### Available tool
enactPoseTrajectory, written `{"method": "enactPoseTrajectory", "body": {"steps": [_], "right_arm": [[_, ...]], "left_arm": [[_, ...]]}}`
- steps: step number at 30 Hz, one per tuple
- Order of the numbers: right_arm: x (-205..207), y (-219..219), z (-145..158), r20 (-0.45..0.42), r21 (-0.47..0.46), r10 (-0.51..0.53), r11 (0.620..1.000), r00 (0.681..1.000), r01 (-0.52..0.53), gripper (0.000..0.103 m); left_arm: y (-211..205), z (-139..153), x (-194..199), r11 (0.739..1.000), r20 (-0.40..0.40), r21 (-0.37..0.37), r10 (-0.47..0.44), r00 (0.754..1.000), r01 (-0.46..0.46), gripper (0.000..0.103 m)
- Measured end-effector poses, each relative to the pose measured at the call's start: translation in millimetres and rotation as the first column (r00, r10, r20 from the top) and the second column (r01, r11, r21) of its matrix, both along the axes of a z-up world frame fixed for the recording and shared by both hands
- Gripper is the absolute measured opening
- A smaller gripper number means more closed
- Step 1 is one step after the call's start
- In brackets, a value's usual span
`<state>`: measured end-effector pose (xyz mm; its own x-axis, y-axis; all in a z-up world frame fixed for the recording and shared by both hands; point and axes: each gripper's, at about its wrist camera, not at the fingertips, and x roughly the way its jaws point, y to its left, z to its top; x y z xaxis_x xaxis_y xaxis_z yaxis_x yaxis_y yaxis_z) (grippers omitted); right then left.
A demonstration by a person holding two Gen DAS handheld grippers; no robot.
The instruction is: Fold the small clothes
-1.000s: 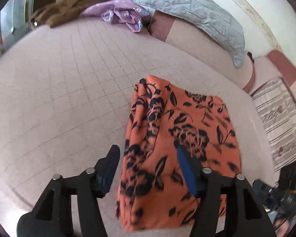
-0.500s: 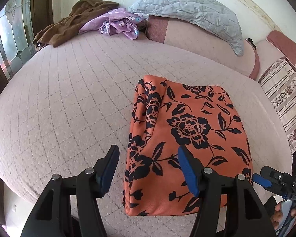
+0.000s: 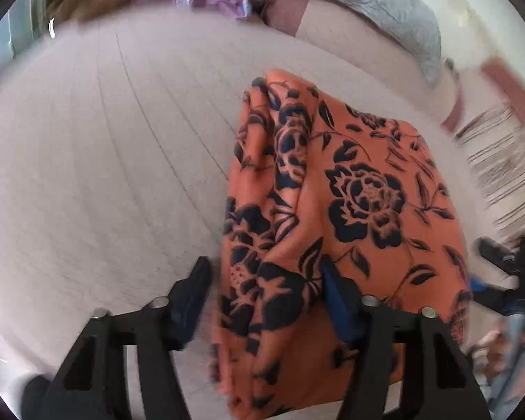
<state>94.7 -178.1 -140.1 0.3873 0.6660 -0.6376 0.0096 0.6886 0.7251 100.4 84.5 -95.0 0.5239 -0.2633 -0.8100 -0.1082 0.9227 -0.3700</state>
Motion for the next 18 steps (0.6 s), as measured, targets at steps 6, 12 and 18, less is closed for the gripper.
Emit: {"method": "enactPoseTrajectory", "body": {"steps": [6, 12, 18], "right_arm": [[26.1, 24.8, -15.2, -0.001, -0.022, 0.063, 0.998, 0.998, -0.063, 0.078], [27.1, 35.4, -13.4, 0.015, -0.092, 0.108, 0.99, 0.994, -0.106, 0.06], [23.8, 27.6, -23.8, -0.015, -0.022, 0.068, 0.997, 0.998, -0.069, 0.074]], "left_arm": [[-8.8, 20.0, -6.9, 0.998, 0.021, 0.058, -0.024, 0.999, 0.023, 0.051], [-23.1, 33.0, -14.5, 0.993, 0.037, 0.114, -0.013, 0.999, 0.009, 0.066], [-22.4, 65.4, -6.7, 0.996, 0.133, 0.084, -0.031, 0.991, 0.02, 0.066]]}}
